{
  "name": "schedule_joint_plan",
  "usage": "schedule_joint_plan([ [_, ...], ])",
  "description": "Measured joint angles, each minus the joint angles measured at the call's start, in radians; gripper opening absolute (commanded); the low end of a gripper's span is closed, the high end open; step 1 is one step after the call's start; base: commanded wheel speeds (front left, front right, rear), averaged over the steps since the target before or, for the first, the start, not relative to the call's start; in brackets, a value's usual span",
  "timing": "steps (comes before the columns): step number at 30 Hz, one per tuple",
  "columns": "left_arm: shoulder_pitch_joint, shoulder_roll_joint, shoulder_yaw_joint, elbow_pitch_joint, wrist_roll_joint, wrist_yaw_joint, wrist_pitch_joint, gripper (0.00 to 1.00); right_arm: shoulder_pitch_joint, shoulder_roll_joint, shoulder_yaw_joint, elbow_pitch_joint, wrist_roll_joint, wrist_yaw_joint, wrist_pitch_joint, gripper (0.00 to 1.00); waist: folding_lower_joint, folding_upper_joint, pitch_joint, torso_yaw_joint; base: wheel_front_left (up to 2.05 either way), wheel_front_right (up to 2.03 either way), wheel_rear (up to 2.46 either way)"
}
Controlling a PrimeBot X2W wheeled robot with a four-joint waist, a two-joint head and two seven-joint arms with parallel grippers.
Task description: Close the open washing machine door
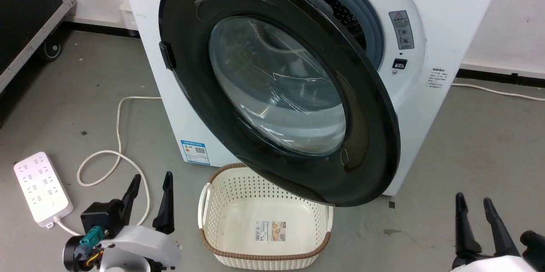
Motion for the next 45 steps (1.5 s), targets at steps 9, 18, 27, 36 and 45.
schedule_joint_plan([
  [9,0.0,-0.002,0.0,-0.049,0.011,0.021,-0.008,1.0,-0.034,-0.004,0.03,-0.154,-0.119,0.0,0.01,0.0,0.0,0.0,0.011,0.008,0.0,0.0,0.0],
  [18,-0.005,-0.017,-0.025,-0.058,0.027,0.029,-0.007,1.0,-0.083,0.004,0.324,-0.137,-0.146,0.002,0.27,0.0,0.0001,0.0,0.047,0.035,0.0,0.0,0.0],
  [27,-0.048,-0.037,-0.03,-0.056,0.03,0.029,-0.011,1.0,-0.189,0.002,0.148,-0.007,-0.169,0.002,0.227,0.0,0.0001,0.0,0.123,0.08,0.0,0.0,0.0],
  [36,-0.088,-0.055,-0.021,-0.075,0.052,0.025,-0.018,1.0,-0.318,0.004,-0.03,0.003,-0.208,0.002,0.198,0.0,0.0001,0.0,0.19,0.11,0.0,0.0,0.0],
  [45,-0.13,-0.062,0.006,-0.117,0.073,0.026,-0.02,1.0,-0.513,0.004,-0.19,0.056,-0.261,0.002,0.175,0.0,0.0001,0.0,0.282,0.134,0.0,0.0,0.0],
])
